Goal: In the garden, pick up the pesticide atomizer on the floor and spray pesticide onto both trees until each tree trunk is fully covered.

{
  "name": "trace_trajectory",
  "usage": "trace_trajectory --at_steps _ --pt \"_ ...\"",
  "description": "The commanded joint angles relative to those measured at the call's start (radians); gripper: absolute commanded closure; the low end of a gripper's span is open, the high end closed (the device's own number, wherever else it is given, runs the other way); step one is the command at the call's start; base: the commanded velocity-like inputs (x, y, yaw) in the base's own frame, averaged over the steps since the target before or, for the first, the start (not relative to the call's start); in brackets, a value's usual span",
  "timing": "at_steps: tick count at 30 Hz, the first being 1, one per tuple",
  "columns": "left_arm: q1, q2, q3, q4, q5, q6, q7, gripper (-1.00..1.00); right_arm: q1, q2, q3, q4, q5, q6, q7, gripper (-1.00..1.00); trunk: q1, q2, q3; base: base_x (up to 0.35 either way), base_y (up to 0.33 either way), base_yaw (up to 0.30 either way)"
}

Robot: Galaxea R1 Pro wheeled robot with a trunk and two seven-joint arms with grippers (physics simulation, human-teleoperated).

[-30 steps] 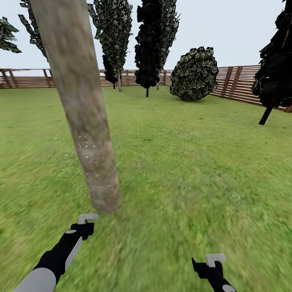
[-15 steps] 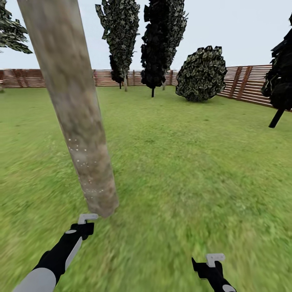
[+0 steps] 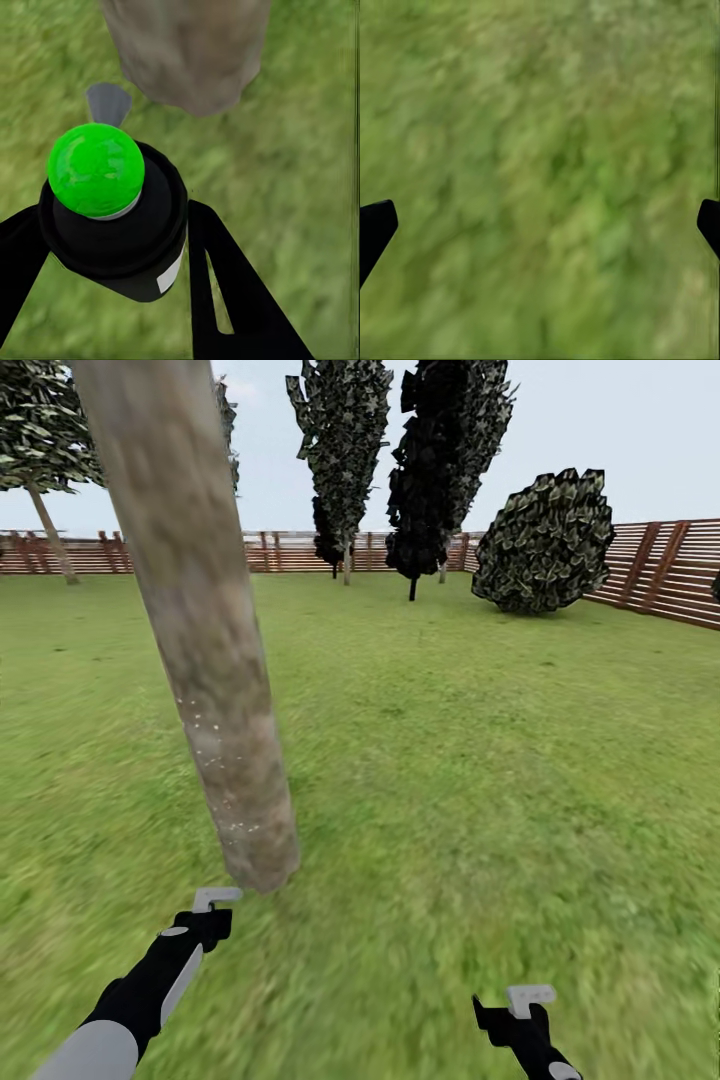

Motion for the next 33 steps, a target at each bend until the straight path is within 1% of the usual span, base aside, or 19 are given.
trace_trajectory --at_steps 1,10,21,27,33 --pt "0.0 0.0 0.0 0.0 0.0 0.0 0.0 1.0 0.0 0.0 0.0 0.0 0.0 0.0 0.0 -1.0 0.0 0.0 0.0 0.074 -0.269 0.023" --pt "0.0 0.0 -0.002 0.0 0.0 -0.001 0.0 1.0 0.0 0.0 0.0 0.0 0.0 0.0 -0.001 -1.0 0.0 0.0 0.0 0.005 -0.27 0.025" --pt "0.0 -0.001 -0.003 0.0 0.0 0.0 0.0 1.0 0.0 0.0 0.0 0.0 0.0 0.0 -0.001 -1.0 0.0 0.0 0.0 0.0 -0.27 0.219" --pt "0.0 -0.002 -0.003 0.0 -0.002 0.0 0.0 1.0 0.0 0.0 0.0 0.0 0.0 0.0 -0.001 -1.0 0.0 0.0 0.0 0.083 -0.27 0.249" --pt "0.0 -0.002 -0.003 0.001 -0.002 0.0 0.0 1.0 0.0 0.0 0.0 0.0 0.0 0.0 0.0 -1.0 0.0 0.0 0.0 0.106 -0.27 0.067"
